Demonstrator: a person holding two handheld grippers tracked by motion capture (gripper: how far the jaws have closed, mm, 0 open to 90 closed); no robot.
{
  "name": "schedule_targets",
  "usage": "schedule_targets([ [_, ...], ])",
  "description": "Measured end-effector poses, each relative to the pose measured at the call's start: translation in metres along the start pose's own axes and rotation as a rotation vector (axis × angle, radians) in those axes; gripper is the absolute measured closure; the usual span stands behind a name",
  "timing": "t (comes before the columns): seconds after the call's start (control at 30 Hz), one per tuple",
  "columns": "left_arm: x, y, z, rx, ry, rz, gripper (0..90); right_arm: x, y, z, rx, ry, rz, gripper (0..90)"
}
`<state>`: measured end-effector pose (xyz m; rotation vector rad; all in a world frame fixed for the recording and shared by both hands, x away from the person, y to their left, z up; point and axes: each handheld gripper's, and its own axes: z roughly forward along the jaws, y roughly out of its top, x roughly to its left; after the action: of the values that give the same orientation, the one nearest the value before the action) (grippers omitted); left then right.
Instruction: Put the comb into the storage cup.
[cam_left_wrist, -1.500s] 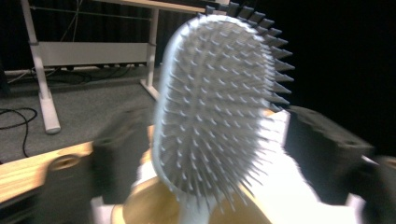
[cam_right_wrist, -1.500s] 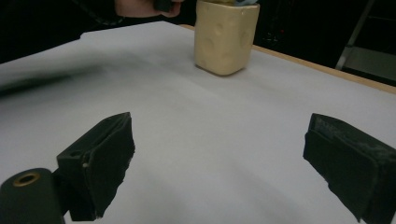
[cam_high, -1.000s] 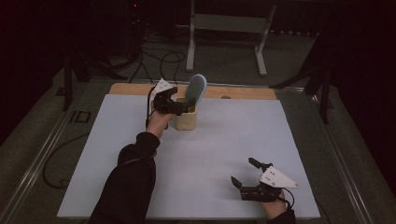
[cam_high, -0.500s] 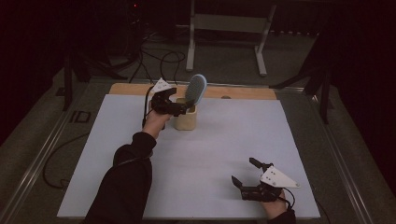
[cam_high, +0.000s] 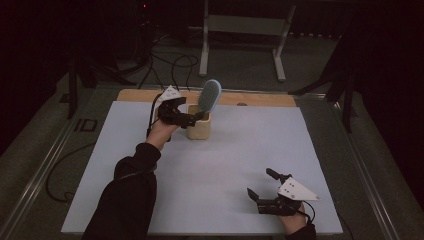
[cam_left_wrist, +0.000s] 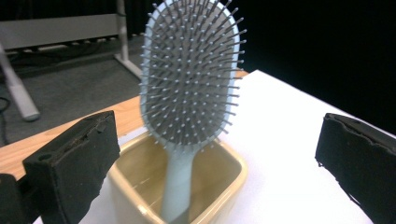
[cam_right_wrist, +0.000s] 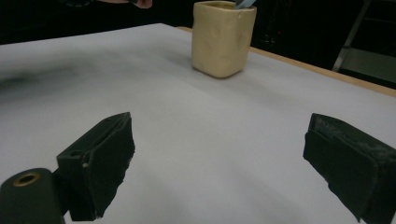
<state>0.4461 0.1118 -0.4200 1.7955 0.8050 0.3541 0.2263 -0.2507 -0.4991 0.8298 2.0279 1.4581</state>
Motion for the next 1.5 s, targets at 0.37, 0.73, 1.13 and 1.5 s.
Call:
schedule_targets([
  [0.37,0.001,-0.004,-0.017,0.016,-0.005,0.012,0.0,0.000,0.001,-0.001,-0.007,0.002,-0.006,8.3],
  [0.73,0.002,-0.011,-0.043,0.028,-0.003,0.014,0.0,0.000,0.002,-0.001,-0.007,-0.001,-0.004,8.3],
  [1.13,-0.001,-0.019,-0.070,0.060,-0.007,0.053,0.0,0.001,0.002,0.000,-0.006,-0.001,-0.007,8.3],
  [1.5,-0.004,-0.033,-0.103,0.070,-0.003,0.064,0.0,0.002,0.003,0.000,-0.008,-0.003,-0.012,8.3],
])
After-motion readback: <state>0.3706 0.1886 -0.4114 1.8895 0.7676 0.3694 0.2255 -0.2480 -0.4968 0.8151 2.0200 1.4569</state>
